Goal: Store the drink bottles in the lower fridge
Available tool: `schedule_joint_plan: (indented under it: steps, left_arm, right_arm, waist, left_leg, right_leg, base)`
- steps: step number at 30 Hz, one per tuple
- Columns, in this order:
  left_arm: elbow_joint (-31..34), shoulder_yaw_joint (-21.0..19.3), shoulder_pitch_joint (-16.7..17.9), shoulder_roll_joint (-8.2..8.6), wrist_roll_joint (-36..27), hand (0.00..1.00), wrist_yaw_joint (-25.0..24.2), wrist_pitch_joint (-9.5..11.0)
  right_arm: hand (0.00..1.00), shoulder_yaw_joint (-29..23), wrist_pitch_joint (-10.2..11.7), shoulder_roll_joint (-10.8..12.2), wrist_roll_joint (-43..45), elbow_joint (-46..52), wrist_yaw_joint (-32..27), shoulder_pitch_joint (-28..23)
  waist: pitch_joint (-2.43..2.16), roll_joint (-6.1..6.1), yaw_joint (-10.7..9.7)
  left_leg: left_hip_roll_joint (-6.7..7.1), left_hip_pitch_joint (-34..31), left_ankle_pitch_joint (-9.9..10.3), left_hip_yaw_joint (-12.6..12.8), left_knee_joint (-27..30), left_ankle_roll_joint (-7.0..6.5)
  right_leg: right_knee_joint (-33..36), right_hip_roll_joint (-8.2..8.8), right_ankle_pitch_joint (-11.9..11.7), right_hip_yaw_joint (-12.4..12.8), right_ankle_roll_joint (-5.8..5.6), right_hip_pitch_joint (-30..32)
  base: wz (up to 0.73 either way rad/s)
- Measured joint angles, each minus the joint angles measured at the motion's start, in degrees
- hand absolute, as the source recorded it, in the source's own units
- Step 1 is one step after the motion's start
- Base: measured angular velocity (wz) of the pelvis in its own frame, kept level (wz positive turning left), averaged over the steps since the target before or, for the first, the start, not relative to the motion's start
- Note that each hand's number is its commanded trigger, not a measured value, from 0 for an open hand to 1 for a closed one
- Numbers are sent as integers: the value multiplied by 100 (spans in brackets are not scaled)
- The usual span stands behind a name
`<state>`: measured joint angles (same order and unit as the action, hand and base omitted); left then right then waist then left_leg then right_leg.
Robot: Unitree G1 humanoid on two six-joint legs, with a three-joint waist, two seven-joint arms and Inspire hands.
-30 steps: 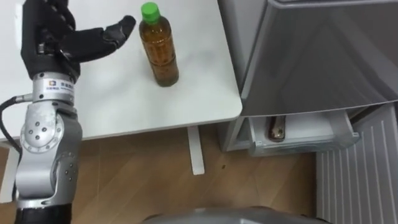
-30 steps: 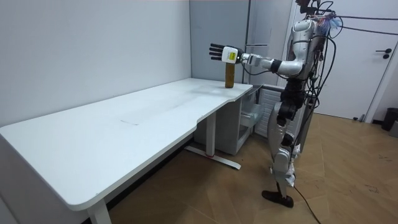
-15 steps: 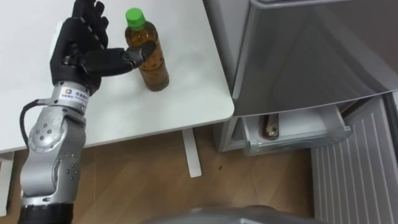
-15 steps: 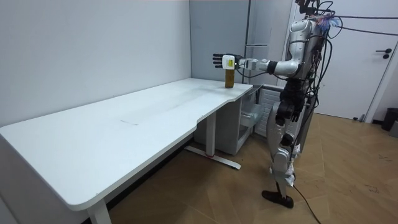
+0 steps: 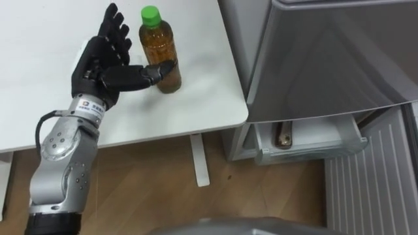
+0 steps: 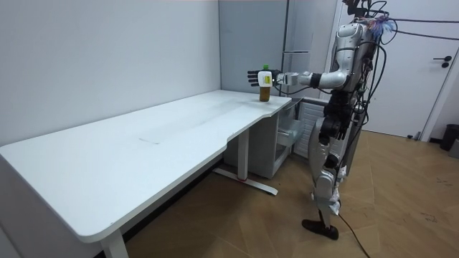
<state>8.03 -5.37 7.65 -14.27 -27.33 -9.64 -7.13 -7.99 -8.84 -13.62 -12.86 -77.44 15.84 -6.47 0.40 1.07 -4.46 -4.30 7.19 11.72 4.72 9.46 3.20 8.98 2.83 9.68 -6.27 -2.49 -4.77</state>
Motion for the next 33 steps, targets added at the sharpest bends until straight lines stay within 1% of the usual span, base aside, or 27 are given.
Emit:
schedule_joint_plan:
  steps: [5, 8, 11, 12, 15, 22, 24, 27, 28, 30, 31, 33]
  left_arm:
    - [-194, -4, -1, -2, 0, 0, -3, -2]
    - [-320, -11, 0, -4, 11, 0, 3, -45]
    - [-484, -48, -99, -18, 312, 0, 7, -50]
    - [-567, -69, -155, -20, 353, 0, 20, -49]
    - [-617, -85, -181, -21, 464, 0, 39, -49]
    - [-779, -120, -313, -21, 778, 0, 84, -50]
    - [-843, -119, -423, -19, 788, 0, 152, -50]
    - [-853, -110, -519, -17, 788, 0, 170, -50]
    - [-853, -109, -527, -16, 788, 0, 170, -50]
    - [-853, -102, -546, -9, 791, 0, 169, -55]
    - [-853, -94, -552, -7, 791, 0, 169, -62]
    - [-853, -80, -599, 7, 790, 0, 165, -140]
  right_arm:
    - [0, -13, -2, -1, 21, -1, -32, -19]
    - [0, -14, -12, 0, 94, -1, -54, -42]
    - [0, -18, -11, 0, 420, -2, -76, -40]
    - [0, -18, -1, -3, 481, -2, -83, -40]
    - [0, -14, 0, -3, 726, -17, -85, -28]
    - [0, -13, -10, -1, 1284, -48, -74, -38]
    - [0, -11, -62, 0, 1315, -47, -75, -42]
    - [0, -9, -124, 3, 1299, -42, -78, -83]
    - [0, -8, -136, 4, 1300, -39, -77, -91]
    - [0, -7, -251, 4, 1304, -14, -67, -113]
    - [0, -7, -264, 4, 1306, -14, -67, -114]
    - [0, -7, -324, 4, 1307, -18, -66, -140]
  waist:
    - [2, -13, -7]
    - [4, -21, -7]
    - [1, -55, -14]
    - [6, -80, -15]
    - [14, -118, -42]
    - [47, -130, -152]
    - [53, -134, -163]
    - [56, -147, -186]
    - [53, -152, -195]
    - [52, -151, -212]
    - [52, -151, -212]
    - [50, -148, -225]
  left_leg:
    - [0, 6, 0, 1, -2, 0]
    - [0, 7, 0, 1, -2, 0]
    - [0, 17, 0, 3, -1, 0]
    - [0, 23, 0, 3, -2, 0]
    - [-1, 40, 0, 3, -5, 0]
    - [-1, 103, 0, 32, -14, 0]
    - [-1, 144, 0, 67, -33, 0]
    - [-7, 152, 0, 74, -122, -1]
    - [-9, 152, 1, 74, -127, -1]
    - [-13, 153, 1, 81, -152, 0]
    - [-15, 153, 1, 83, -156, 0]
    - [-14, 154, 1, 89, -158, 0]
  right_leg:
    - [1, 0, 0, 3, 0, -6]
    - [0, 0, 0, 2, 0, -8]
    - [8, 0, 0, 3, 0, -21]
    - [20, 0, 0, 3, 1, -21]
    - [70, 1, 4, 21, 2, -21]
    - [84, 1, 8, 83, -2, -25]
    - [95, -6, 9, 144, -4, -27]
    - [105, -20, 9, 147, -5, -11]
    - [115, -23, 9, 148, -5, -12]
    - [173, -31, 18, 163, -8, -10]
    - [173, -33, 18, 165, -8, -6]
    - [167, -33, 18, 172, -8, -4]
  base:
    - [0]
    - [0]
    - [0]
    - [0]
    - [0]
    - [-3]
    - [-10]
    - [-2]
    - [0]
    - [0]
    - [0]
    - [0]
